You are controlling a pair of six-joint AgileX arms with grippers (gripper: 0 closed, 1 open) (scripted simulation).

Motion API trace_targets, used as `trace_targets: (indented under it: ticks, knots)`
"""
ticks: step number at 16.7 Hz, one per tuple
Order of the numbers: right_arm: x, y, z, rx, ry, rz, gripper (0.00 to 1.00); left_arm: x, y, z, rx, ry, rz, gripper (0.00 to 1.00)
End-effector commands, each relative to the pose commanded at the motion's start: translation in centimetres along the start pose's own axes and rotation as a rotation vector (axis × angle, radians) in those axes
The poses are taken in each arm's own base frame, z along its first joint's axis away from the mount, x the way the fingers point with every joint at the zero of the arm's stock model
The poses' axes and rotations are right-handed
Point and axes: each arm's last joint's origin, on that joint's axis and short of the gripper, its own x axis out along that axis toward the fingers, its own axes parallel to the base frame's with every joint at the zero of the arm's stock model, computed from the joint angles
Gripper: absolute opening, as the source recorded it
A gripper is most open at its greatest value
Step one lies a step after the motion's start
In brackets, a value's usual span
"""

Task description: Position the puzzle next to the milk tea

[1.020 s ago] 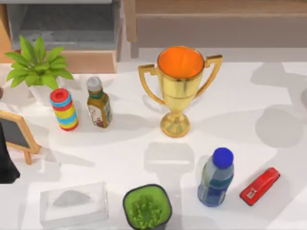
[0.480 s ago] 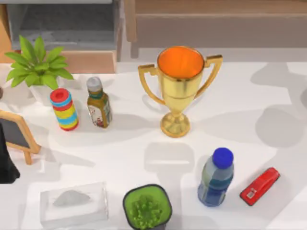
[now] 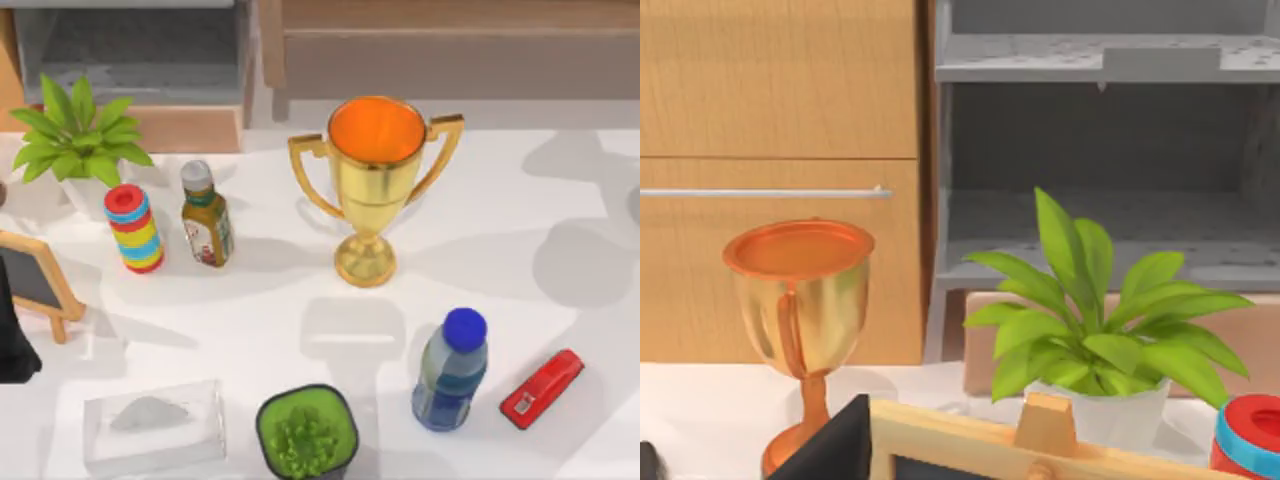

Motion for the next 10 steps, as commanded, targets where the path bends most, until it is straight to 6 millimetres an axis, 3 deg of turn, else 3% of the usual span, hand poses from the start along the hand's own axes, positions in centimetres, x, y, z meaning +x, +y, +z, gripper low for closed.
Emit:
trace_targets:
  ticks: [3,7,10]
  knots:
    - [-0.3,-0.3,0.4,-0.014,-0.017,0.006,0.0,0.0,0.0,0.0,0.0,0.0,0.0,1.0]
    - [-0.8,-0.4,2.7,-0.087,-0.106,0.048,0.0,0.0,0.0,0.0,0.0,0.0,0.0,1.0]
    - [-0.8,-0.3,2.8,-0.075,-0.099,0.019,0.0,0.0,0.0,0.0,0.0,0.0,0.0,1.0]
